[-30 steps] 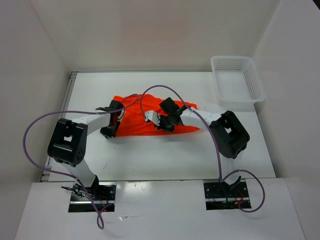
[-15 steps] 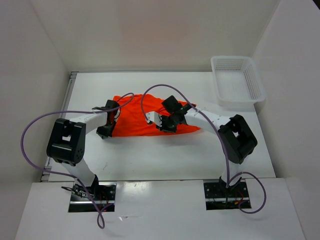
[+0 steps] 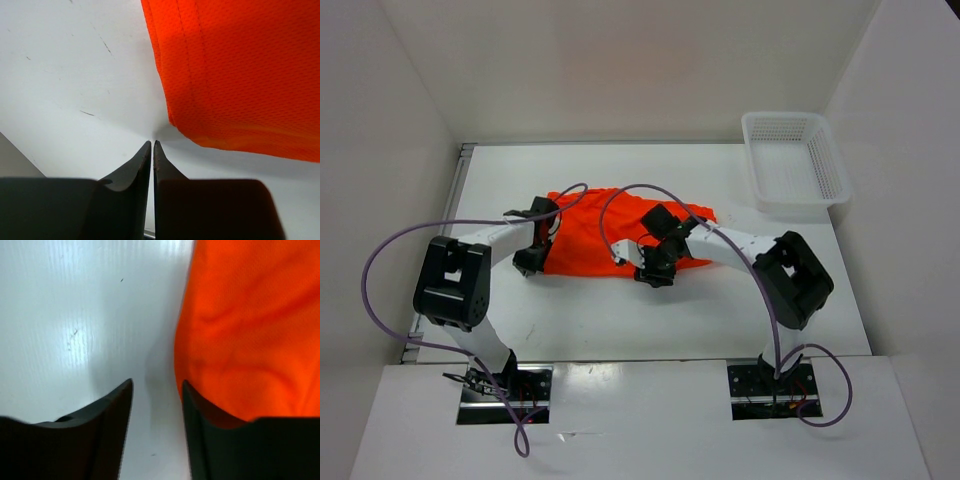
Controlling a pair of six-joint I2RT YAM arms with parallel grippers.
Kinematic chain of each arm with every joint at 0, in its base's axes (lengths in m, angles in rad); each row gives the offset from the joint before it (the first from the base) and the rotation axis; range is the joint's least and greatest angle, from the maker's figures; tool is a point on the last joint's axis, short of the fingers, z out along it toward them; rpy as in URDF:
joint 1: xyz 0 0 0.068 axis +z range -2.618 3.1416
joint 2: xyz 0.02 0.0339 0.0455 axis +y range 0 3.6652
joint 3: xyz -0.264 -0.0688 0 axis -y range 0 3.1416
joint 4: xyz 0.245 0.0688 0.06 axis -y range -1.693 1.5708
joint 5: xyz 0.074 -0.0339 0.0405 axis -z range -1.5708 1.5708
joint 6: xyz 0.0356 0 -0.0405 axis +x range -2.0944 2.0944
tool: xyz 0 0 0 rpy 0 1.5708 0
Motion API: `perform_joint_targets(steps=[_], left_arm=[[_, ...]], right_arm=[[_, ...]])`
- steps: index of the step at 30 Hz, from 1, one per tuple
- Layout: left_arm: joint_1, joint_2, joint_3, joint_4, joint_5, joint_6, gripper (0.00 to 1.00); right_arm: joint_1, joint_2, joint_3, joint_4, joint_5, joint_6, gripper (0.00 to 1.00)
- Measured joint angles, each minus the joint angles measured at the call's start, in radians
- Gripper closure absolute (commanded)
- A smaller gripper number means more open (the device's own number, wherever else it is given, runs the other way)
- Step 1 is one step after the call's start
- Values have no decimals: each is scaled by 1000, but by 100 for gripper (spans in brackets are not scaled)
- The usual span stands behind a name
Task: Fold and stack the shorts
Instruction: Fold the shorts
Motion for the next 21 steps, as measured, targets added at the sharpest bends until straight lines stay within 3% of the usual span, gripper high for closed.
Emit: perform_joint_targets(steps=[4, 5, 9, 11, 16, 21], left_arm=[[43, 10, 125, -67, 67, 0, 79], [62, 18, 176, -83, 95, 0, 68], [141, 61, 386, -78, 241, 0, 52], [170, 108, 463, -69, 311, -3, 49], [198, 313, 600, -74, 468, -2, 43], [211, 421, 628, -73, 536, -3, 40]], right_arm=[[-40, -11, 74, 7, -22, 167, 33], [-74, -16, 117, 19, -44, 230, 31], [-277, -50, 248, 170, -47, 475, 30], [-350, -56, 259, 254, 24, 546, 30], [-397, 19, 258, 338, 148, 658, 29], [-447, 109, 249, 353, 211, 685, 29]])
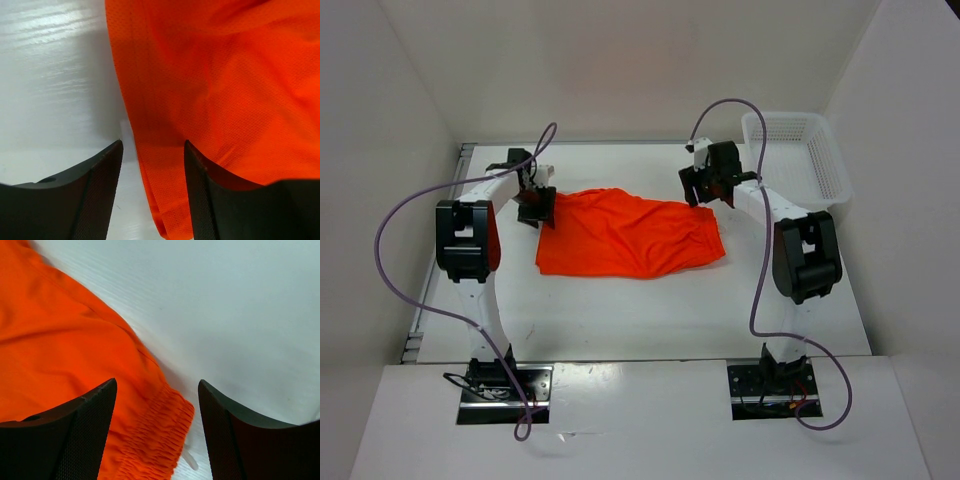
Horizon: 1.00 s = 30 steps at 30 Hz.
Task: Fold and stack the shorts
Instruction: Fold the shorts
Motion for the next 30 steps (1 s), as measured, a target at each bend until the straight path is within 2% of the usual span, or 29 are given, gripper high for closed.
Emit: perform_joint_targets(steps=[4, 8, 11, 13, 14, 15, 17, 18, 20, 26, 30], left_arm=[[-3, 6, 12, 20, -6, 0, 39], [-10, 16, 13, 45, -25, 0, 39], [-11, 18, 13, 60, -21, 0, 46], [-13, 20, 13, 69, 1, 1, 55], [-13, 22, 13, 71, 9, -1, 67], [-13, 23, 13, 75, 18, -1, 74], [-19, 28, 11, 82, 36, 1, 90], [-24, 30, 11, 85, 46, 1, 100], [-32, 30, 9, 88, 48, 0, 100], [0, 19, -15, 110, 48, -5, 100], [63, -2, -45, 113, 49, -16, 100]], right_arm=[[-28, 6, -45, 12, 23, 1, 27], [-44, 8, -95, 13, -18, 0, 27], [-46, 23, -126, 10, -50, 0, 29], [-46, 43, -132, 10, -74, 1, 35], [-46, 53, -132, 10, -84, 2, 41], [-46, 59, -132, 11, -89, 8, 53], [-47, 67, -133, 14, -89, 26, 69], [-47, 68, -133, 16, -85, 42, 83], [-48, 71, -133, 26, -60, 75, 96], [-48, 71, -133, 51, 71, 160, 100], [-50, 71, -132, 60, 94, 183, 100]])
